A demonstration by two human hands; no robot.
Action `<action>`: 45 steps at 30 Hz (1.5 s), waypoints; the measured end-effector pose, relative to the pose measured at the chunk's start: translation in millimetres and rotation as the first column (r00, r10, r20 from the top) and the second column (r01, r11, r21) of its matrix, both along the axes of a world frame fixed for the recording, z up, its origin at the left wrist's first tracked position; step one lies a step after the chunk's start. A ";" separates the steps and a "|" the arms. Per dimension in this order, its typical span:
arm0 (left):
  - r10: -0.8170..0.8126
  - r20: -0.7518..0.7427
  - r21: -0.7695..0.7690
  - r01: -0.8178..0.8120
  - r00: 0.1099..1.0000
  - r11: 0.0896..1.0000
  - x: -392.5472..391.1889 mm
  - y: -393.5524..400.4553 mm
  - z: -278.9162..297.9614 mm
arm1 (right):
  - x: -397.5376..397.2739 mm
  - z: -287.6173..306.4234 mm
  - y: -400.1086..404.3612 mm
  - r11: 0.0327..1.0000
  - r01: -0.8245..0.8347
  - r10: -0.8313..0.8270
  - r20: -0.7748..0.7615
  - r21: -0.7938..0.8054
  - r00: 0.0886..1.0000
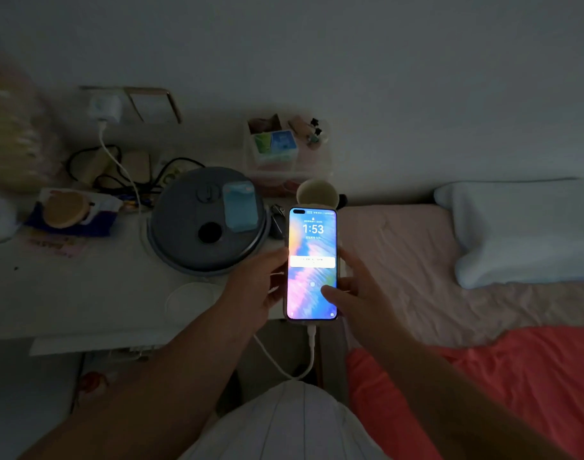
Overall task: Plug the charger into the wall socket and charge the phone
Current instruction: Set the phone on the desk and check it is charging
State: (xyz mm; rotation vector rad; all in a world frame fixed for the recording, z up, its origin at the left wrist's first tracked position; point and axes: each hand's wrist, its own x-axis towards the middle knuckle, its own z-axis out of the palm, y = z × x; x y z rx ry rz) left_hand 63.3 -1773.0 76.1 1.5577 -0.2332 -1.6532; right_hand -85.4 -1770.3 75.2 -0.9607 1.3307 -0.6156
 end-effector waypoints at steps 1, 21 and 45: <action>-0.004 0.023 0.035 0.003 1.000 0.999 -1.0 -0.6 -6.8 | -3.5 -9.2 -1.3 1.000 -0.008 0.008 -0.012 0.023 1.000; -0.034 0.247 0.305 -0.045 0.968 0.951 -16.2 -27.5 -116.9 | -8.6 -110.8 -37.8 0.934 -0.151 0.215 -0.172 0.324 0.961; -0.122 0.459 0.290 -0.019 0.880 0.957 -25.7 -34.1 -141.1 | -9.7 -125.8 -46.4 0.943 -0.222 0.288 -0.269 0.248 0.919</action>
